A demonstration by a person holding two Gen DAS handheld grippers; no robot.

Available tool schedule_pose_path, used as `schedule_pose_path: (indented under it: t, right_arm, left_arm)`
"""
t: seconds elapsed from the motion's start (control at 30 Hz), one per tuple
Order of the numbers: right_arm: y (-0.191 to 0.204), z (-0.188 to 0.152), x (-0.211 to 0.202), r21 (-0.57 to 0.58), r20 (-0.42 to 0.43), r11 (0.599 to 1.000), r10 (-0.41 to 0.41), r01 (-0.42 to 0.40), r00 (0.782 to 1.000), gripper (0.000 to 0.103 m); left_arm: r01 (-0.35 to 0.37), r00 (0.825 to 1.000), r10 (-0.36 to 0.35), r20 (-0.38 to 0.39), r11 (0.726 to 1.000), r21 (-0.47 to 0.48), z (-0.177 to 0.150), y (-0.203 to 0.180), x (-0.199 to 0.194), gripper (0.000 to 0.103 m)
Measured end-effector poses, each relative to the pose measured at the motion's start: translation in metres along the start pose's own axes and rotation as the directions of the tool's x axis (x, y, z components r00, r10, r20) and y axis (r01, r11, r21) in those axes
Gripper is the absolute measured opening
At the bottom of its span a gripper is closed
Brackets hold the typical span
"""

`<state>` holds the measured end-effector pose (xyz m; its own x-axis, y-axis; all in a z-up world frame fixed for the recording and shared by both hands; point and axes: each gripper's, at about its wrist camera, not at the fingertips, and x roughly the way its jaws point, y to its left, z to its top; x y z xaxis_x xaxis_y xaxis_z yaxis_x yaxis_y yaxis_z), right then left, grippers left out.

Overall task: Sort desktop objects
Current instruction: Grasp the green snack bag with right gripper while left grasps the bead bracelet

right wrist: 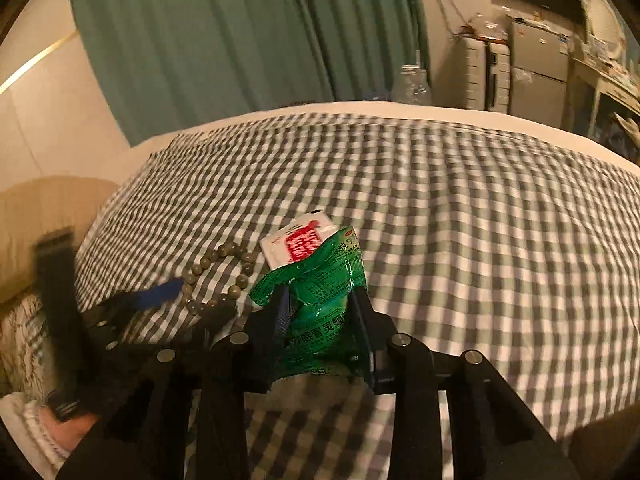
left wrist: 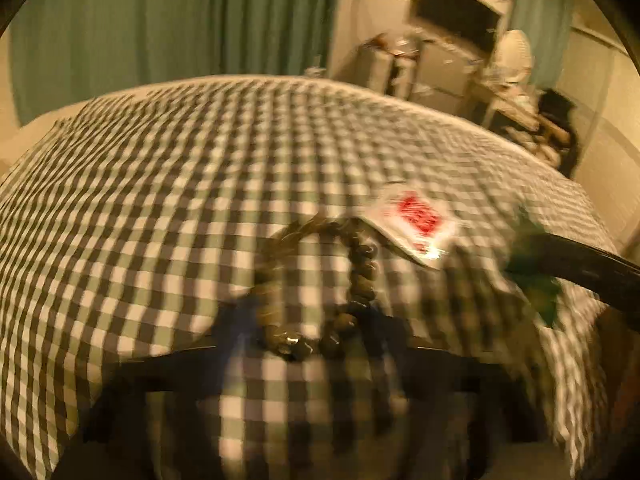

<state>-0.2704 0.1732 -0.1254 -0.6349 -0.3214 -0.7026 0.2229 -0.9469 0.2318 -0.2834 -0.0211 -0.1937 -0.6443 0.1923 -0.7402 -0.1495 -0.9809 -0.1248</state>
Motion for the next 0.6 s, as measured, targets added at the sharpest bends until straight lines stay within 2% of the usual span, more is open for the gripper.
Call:
schedule_pose_path:
  t: [0.07, 0.13, 0.23, 0.47, 0.6]
  right_arm:
    - [0.003, 0.000, -0.003, 0.018, 0.003, 1.000, -0.009, 0.009, 1.000, 0.031]
    - [-0.001, -0.001, -0.008, 0.037, 0.003, 0.999, -0.007, 0.007, 1.000, 0.031]
    - [0.000, -0.003, -0.017, 0.044, 0.007, 0.999, -0.004, 0.004, 1.000, 0.031]
    - [0.016, -0.011, -0.049, 0.050, 0.025, 0.998, 0.025, -0.026, 0.999, 0.031]
    - [0.028, -0.015, -0.090, 0.035, 0.057, 0.999, 0.029, -0.031, 0.998, 0.031]
  left_arm:
    - [0.028, 1.000, -0.028, 0.000, 1.000, -0.012, 0.005, 0.002, -0.002, 0.020]
    - [0.031, 1.000, -0.031, 0.001, 0.999, -0.010, 0.005, 0.004, -0.007, 0.011]
    - [0.025, 1.000, -0.025, 0.001, 1.000, -0.001, 0.005, 0.004, -0.020, 0.010]
    - [0.042, 0.999, -0.040, 0.036, 0.998, -0.048, 0.006, 0.012, -0.071, 0.010]
    - [0.053, 0.996, -0.050, 0.078, 0.998, -0.036, 0.006, -0.002, -0.117, 0.010]
